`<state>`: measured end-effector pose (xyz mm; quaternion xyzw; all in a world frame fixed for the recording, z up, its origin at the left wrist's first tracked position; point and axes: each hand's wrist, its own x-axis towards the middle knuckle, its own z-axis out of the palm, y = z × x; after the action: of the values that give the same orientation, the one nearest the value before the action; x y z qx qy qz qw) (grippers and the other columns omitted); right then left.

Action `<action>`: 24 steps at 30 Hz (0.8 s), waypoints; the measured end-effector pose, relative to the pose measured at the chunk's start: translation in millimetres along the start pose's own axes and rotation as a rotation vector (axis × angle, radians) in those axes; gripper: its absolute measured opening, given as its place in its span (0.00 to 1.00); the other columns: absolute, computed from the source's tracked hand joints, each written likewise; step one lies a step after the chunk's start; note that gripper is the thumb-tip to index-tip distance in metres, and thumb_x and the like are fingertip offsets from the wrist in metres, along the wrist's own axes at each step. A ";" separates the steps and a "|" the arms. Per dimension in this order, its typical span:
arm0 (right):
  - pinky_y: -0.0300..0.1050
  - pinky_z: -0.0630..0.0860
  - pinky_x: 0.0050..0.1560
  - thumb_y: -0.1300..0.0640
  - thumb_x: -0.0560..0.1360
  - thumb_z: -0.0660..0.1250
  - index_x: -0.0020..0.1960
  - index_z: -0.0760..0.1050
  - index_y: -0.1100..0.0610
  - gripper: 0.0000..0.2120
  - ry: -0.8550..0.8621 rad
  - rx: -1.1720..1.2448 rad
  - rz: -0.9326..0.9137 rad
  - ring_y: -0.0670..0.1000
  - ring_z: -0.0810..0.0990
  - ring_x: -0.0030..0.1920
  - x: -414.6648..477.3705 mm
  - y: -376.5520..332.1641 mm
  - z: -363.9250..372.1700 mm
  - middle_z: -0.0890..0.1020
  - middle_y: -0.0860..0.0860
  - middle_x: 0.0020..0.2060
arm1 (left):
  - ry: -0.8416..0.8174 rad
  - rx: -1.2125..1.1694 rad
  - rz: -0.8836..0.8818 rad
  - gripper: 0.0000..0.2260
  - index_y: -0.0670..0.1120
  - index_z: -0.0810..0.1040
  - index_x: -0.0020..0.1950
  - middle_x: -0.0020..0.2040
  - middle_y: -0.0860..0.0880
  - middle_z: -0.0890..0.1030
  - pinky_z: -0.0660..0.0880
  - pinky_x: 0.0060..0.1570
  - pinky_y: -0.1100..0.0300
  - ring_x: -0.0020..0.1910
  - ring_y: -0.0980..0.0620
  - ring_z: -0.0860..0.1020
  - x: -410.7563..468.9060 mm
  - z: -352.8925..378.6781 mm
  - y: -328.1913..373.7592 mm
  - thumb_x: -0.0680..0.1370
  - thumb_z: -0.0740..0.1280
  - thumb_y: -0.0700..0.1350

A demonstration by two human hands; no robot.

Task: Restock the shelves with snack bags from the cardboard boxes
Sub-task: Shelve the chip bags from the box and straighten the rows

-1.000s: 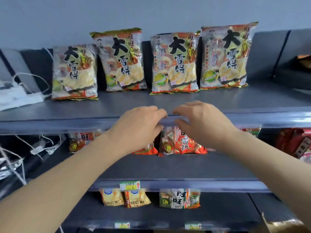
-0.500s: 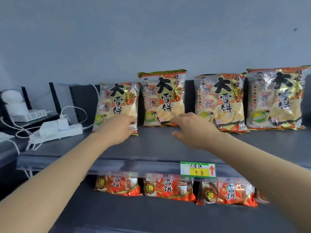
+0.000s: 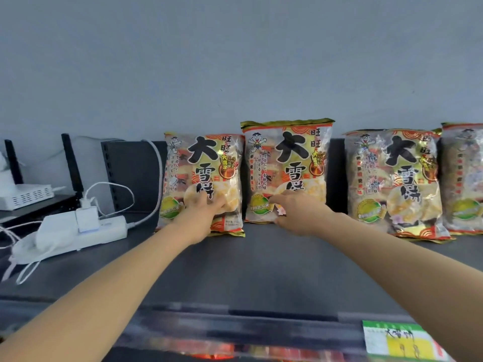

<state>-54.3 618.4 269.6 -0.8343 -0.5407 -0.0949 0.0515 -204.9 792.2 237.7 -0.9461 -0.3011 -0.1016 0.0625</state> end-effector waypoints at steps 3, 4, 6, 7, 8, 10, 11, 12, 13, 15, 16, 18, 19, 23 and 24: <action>0.53 0.70 0.66 0.55 0.78 0.60 0.74 0.61 0.48 0.26 0.008 0.015 0.034 0.58 0.66 0.69 10.2 3.9 4.0 0.69 0.55 0.69 | 0.024 -0.007 0.042 0.30 0.54 0.57 0.72 0.65 0.43 0.60 0.76 0.51 0.54 0.58 0.41 0.72 15.8 3.9 -1.1 0.75 0.63 0.34; 0.53 0.69 0.66 0.54 0.78 0.60 0.74 0.61 0.47 0.26 0.023 0.009 0.044 0.58 0.65 0.69 12.5 6.1 4.7 0.69 0.54 0.70 | 0.027 -0.009 0.052 0.30 0.54 0.57 0.72 0.65 0.43 0.60 0.76 0.51 0.53 0.58 0.41 0.72 20.9 5.4 -0.9 0.75 0.63 0.33; 0.54 0.66 0.68 0.53 0.78 0.61 0.75 0.60 0.46 0.26 0.053 -0.006 0.063 0.58 0.64 0.70 16.5 11.5 6.1 0.67 0.53 0.71 | 0.023 -0.009 0.059 0.29 0.54 0.58 0.71 0.65 0.42 0.60 0.76 0.52 0.51 0.58 0.40 0.72 29.9 7.6 0.8 0.75 0.63 0.34; 0.54 0.65 0.69 0.52 0.77 0.61 0.75 0.59 0.45 0.27 0.057 -0.011 0.075 0.58 0.63 0.70 18.3 14.0 6.6 0.67 0.52 0.71 | 0.019 -0.014 0.059 0.28 0.54 0.58 0.71 0.64 0.42 0.61 0.76 0.52 0.51 0.58 0.39 0.72 33.1 8.7 1.9 0.76 0.63 0.35; 0.55 0.64 0.69 0.51 0.77 0.61 0.75 0.59 0.45 0.27 0.058 -0.014 0.086 0.58 0.63 0.70 19.8 16.1 6.8 0.67 0.53 0.70 | 0.019 -0.017 0.062 0.26 0.53 0.59 0.70 0.64 0.43 0.61 0.76 0.51 0.50 0.58 0.40 0.72 35.5 8.5 3.3 0.76 0.63 0.36; 0.57 0.64 0.69 0.51 0.77 0.61 0.74 0.60 0.44 0.27 0.076 -0.010 0.106 0.58 0.63 0.69 23.0 18.9 6.0 0.67 0.54 0.69 | 0.036 0.002 0.088 0.22 0.52 0.61 0.69 0.63 0.43 0.65 0.75 0.51 0.50 0.57 0.41 0.72 36.8 3.7 7.3 0.78 0.62 0.38; 0.58 0.63 0.69 0.52 0.77 0.61 0.74 0.61 0.44 0.26 0.112 -0.011 0.120 0.59 0.62 0.69 24.4 20.1 4.9 0.66 0.54 0.68 | 0.069 0.029 0.109 0.20 0.51 0.62 0.68 0.62 0.44 0.68 0.73 0.52 0.51 0.58 0.42 0.72 36.4 -0.5 9.2 0.78 0.62 0.39; 0.58 0.61 0.69 0.53 0.76 0.61 0.73 0.62 0.44 0.26 0.175 -0.025 0.140 0.59 0.61 0.70 26.2 21.3 3.2 0.65 0.55 0.68 | 0.124 0.052 0.127 0.18 0.50 0.63 0.68 0.61 0.46 0.70 0.71 0.50 0.53 0.58 0.43 0.73 36.2 -5.3 10.4 0.79 0.61 0.41; 0.59 0.59 0.70 0.54 0.75 0.61 0.72 0.63 0.44 0.25 0.256 -0.048 0.167 0.60 0.59 0.70 28.2 23.0 1.3 0.63 0.55 0.69 | 0.197 0.052 0.133 0.17 0.50 0.64 0.67 0.60 0.47 0.71 0.70 0.48 0.54 0.58 0.44 0.74 36.3 -10.1 10.8 0.79 0.61 0.42; 0.62 0.56 0.70 0.55 0.75 0.62 0.71 0.64 0.45 0.25 0.409 -0.056 0.215 0.62 0.55 0.71 33.2 27.9 -3.0 0.58 0.56 0.70 | 0.339 0.010 0.091 0.18 0.49 0.64 0.68 0.60 0.45 0.70 0.73 0.45 0.53 0.58 0.44 0.73 37.0 -20.0 10.3 0.79 0.62 0.43; 0.63 0.54 0.71 0.54 0.75 0.63 0.70 0.64 0.46 0.25 0.452 -0.034 0.223 0.62 0.52 0.72 36.7 30.9 -4.9 0.56 0.56 0.72 | 0.398 0.013 0.051 0.21 0.49 0.62 0.69 0.61 0.44 0.68 0.74 0.47 0.52 0.60 0.43 0.71 38.4 -23.9 8.9 0.78 0.63 0.44; 0.65 0.52 0.72 0.49 0.76 0.63 0.71 0.63 0.46 0.24 0.459 0.027 0.209 0.63 0.48 0.75 44.7 36.4 -7.3 0.52 0.54 0.74 | 0.454 0.083 -0.024 0.28 0.49 0.59 0.73 0.66 0.41 0.63 0.73 0.55 0.48 0.65 0.40 0.65 43.9 -28.3 4.4 0.76 0.67 0.47; 0.66 0.51 0.72 0.46 0.76 0.62 0.71 0.62 0.45 0.24 0.442 0.051 0.201 0.63 0.46 0.75 49.1 38.6 -7.5 0.51 0.54 0.75 | 0.450 0.104 -0.041 0.31 0.50 0.58 0.74 0.69 0.41 0.61 0.71 0.59 0.46 0.67 0.38 0.62 46.7 -29.9 3.1 0.75 0.68 0.48; 0.65 0.51 0.72 0.45 0.75 0.63 0.71 0.60 0.45 0.26 0.425 0.097 0.199 0.63 0.43 0.76 62.4 39.4 -5.0 0.50 0.53 0.75 | 0.389 0.069 -0.025 0.32 0.53 0.54 0.76 0.74 0.42 0.54 0.69 0.63 0.40 0.72 0.36 0.55 61.1 -30.1 4.0 0.76 0.67 0.46; 0.65 0.51 0.72 0.46 0.74 0.64 0.71 0.60 0.46 0.27 0.437 0.100 0.211 0.63 0.43 0.76 63.6 37.8 -4.0 0.50 0.53 0.75 | 0.393 0.073 -0.015 0.33 0.53 0.53 0.76 0.74 0.43 0.55 0.69 0.63 0.40 0.72 0.37 0.56 63.3 -30.1 4.6 0.76 0.67 0.46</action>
<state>5.0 658.8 287.8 -0.8421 -0.4306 -0.2405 0.2181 -156.3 818.3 281.2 -0.9029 -0.2934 -0.2739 0.1535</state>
